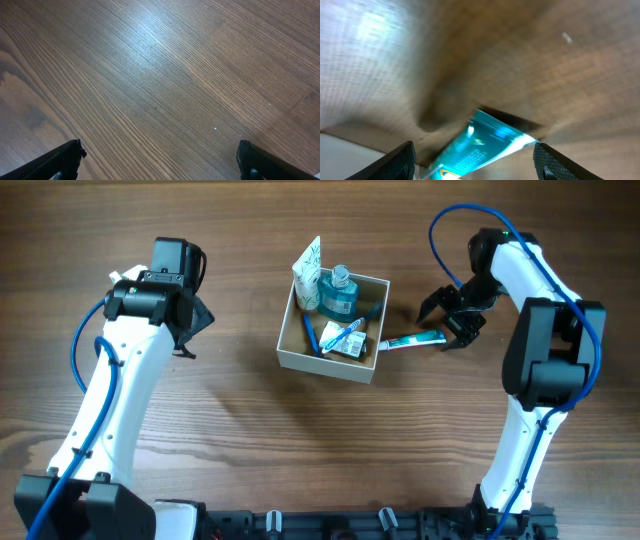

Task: Pack container

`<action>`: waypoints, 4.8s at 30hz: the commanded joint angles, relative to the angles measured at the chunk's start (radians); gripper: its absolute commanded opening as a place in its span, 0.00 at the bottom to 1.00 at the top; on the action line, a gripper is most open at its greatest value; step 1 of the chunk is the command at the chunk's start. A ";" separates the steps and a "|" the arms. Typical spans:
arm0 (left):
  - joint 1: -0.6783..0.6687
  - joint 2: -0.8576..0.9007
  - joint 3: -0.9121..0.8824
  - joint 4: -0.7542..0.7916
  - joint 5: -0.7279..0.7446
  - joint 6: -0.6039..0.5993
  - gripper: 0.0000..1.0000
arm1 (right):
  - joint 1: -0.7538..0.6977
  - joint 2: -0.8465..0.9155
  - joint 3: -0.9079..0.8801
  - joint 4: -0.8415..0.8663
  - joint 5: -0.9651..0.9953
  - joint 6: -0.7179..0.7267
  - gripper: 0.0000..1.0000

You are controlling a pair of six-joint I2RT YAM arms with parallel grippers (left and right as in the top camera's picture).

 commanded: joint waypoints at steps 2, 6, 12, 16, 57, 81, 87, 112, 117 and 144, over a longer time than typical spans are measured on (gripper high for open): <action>0.004 0.004 -0.006 0.000 -0.016 -0.017 1.00 | 0.001 0.003 -0.013 -0.040 0.019 0.149 0.75; 0.004 0.004 -0.006 0.000 -0.016 -0.017 1.00 | 0.005 -0.047 -0.013 -0.043 0.042 0.228 0.74; 0.004 0.004 -0.006 0.000 -0.016 -0.017 1.00 | 0.060 -0.061 -0.016 -0.024 0.045 0.332 0.75; 0.004 0.004 -0.006 0.000 -0.016 -0.017 1.00 | 0.106 -0.061 -0.019 0.008 0.041 0.385 0.75; 0.004 0.004 -0.006 0.000 -0.016 -0.017 1.00 | 0.080 -0.061 -0.126 0.135 0.068 0.467 0.45; 0.004 0.004 -0.006 0.000 -0.016 -0.017 1.00 | 0.087 -0.061 -0.156 0.154 -0.015 0.455 0.28; 0.004 0.004 -0.006 0.000 -0.016 -0.017 1.00 | 0.087 -0.061 -0.156 0.163 -0.014 0.455 0.17; 0.004 0.004 -0.006 0.000 -0.016 -0.017 1.00 | -0.064 -0.264 0.090 0.149 -0.073 0.216 0.09; 0.004 0.004 -0.006 0.000 -0.016 -0.017 1.00 | 0.011 -0.385 0.102 0.210 -0.094 0.032 0.05; 0.004 0.004 -0.006 0.000 -0.016 -0.017 1.00 | 0.349 -0.412 0.077 0.061 0.006 -0.072 0.18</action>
